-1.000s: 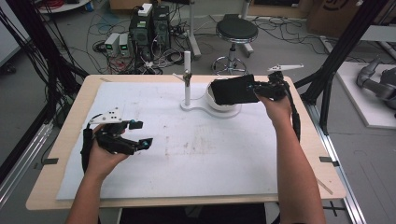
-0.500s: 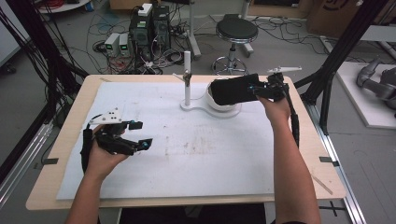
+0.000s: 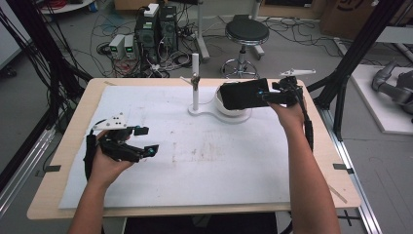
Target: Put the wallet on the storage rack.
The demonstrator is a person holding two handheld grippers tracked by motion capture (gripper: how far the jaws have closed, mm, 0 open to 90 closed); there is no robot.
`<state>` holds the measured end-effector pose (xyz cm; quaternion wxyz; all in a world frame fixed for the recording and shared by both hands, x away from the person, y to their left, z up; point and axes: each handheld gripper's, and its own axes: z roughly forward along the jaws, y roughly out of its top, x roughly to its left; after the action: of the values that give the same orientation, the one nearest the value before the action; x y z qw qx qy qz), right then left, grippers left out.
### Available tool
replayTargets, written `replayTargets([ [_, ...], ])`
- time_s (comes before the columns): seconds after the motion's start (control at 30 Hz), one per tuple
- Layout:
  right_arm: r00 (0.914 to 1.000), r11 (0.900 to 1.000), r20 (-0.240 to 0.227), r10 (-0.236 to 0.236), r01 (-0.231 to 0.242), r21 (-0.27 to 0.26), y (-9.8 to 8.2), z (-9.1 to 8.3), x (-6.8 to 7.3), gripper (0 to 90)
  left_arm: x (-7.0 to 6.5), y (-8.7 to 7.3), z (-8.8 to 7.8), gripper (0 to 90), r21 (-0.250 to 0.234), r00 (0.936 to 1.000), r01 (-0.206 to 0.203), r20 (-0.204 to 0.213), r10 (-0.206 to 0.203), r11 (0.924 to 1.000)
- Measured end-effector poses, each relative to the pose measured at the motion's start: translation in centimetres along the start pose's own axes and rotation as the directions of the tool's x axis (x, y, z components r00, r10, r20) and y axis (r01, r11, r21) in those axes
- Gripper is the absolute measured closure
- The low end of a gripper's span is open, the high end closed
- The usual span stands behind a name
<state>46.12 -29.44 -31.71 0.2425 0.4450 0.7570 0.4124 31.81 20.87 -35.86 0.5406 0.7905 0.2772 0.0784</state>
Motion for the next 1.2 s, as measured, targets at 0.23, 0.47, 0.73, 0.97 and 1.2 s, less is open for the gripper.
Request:
replayTargets([
  [0.23,0.9999,1.000,-0.012,-0.007,0.007,-0.028,0.1,-1.3,0.2,23.2,-0.2,0.1,0.0,15.5,0.000,1.0000,-0.005,-0.003,0.005,1.0000],
  [0.47,0.9977,0.997,-0.056,-0.038,0.035,-0.065,-0.3,-4.0,1.0,19.1,0.0,-0.1,-0.2,15.2,0.009,0.9991,-0.017,-0.039,0.017,0.9998],
  [0.73,0.9902,0.989,-0.135,-0.035,0.014,-0.150,-3.8,-6.2,1.9,19.0,0.0,-0.1,-0.1,14.8,0.010,0.9988,-0.022,-0.045,0.022,0.9997],
  [0.97,0.9808,0.978,-0.192,-0.037,-0.004,-0.206,-6.6,-7.6,2.8,18.2,0.2,-0.4,0.1,13.3,0.001,0.9974,-0.041,-0.060,0.041,0.9992],
  [1.2,0.9735,0.973,-0.220,-0.064,0.012,-0.229,-9.1,-7.9,4.4,18.2,0.6,-1.0,0.0,11.9,-0.001,0.9963,-0.033,-0.079,0.033,0.9995],
])
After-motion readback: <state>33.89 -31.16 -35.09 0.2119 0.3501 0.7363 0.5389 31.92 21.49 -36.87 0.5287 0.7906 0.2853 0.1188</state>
